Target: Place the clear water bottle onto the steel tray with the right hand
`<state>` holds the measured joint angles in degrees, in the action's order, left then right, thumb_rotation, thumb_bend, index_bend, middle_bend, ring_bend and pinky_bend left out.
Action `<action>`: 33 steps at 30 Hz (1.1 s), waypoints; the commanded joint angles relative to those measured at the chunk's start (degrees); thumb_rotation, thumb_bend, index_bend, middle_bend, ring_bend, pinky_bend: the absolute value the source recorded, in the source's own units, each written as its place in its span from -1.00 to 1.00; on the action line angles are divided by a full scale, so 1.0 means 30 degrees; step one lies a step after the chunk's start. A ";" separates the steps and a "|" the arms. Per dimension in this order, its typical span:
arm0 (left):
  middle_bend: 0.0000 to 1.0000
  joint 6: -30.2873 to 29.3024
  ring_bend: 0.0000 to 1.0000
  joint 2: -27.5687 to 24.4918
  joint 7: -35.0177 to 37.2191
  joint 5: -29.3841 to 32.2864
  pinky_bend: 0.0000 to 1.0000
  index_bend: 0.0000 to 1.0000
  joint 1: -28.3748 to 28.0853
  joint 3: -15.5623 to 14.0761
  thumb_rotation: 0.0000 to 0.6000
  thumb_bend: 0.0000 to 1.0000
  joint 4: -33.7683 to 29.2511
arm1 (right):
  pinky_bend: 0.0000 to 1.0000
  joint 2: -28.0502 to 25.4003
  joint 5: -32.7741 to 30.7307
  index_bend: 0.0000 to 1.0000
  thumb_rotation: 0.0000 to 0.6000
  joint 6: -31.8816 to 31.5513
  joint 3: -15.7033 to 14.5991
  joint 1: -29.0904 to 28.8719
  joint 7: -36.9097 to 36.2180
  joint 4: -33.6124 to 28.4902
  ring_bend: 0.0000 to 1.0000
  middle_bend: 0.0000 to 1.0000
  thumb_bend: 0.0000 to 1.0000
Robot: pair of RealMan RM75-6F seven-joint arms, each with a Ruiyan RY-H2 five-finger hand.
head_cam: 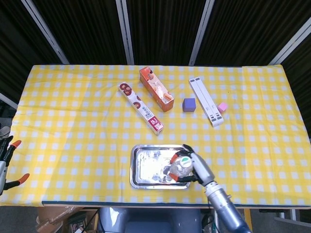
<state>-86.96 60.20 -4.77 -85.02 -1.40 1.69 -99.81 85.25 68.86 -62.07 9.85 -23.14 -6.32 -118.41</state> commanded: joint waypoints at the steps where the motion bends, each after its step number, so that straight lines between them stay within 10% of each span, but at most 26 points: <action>1: -1.00 0.0073 -1.00 -0.0047 0.0107 0.0119 -1.00 -0.77 -0.0040 0.0058 1.00 -0.62 0.0062 | -1.00 0.3351 -0.2909 0.71 1.00 -0.1322 0.0380 -0.1391 0.3548 -0.0635 -0.41 0.22 -0.35; 8: -1.00 0.0082 -1.00 -0.0028 0.0022 0.0062 -1.00 -0.77 -0.0043 0.0004 1.00 -0.62 0.0010 | -1.00 0.0409 -0.3247 0.71 1.00 -0.2156 0.0601 0.0076 0.1826 -0.0739 -0.41 0.22 -0.35; 19: -1.00 -0.0057 -1.00 0.0242 -0.0811 -0.0077 -1.00 -0.77 0.0020 -0.0125 1.00 -0.62 -0.0224 | -1.00 -0.7269 0.0503 0.71 1.00 -0.0749 -0.0352 0.3786 -0.8489 0.3146 -0.41 0.22 -0.35; 33: -1.00 -0.0084 -1.00 0.0319 -0.1037 -0.0210 -1.00 -0.77 0.0024 -0.0206 1.00 -0.62 -0.0328 | -1.00 -0.7001 0.2462 0.71 1.00 -0.0612 -0.0666 0.3814 -1.0376 0.4693 -0.41 0.22 -0.35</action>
<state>-87.21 61.18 -7.91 -85.67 -1.33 1.07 -100.80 62.93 75.47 -64.22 7.95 -11.06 -38.06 -103.16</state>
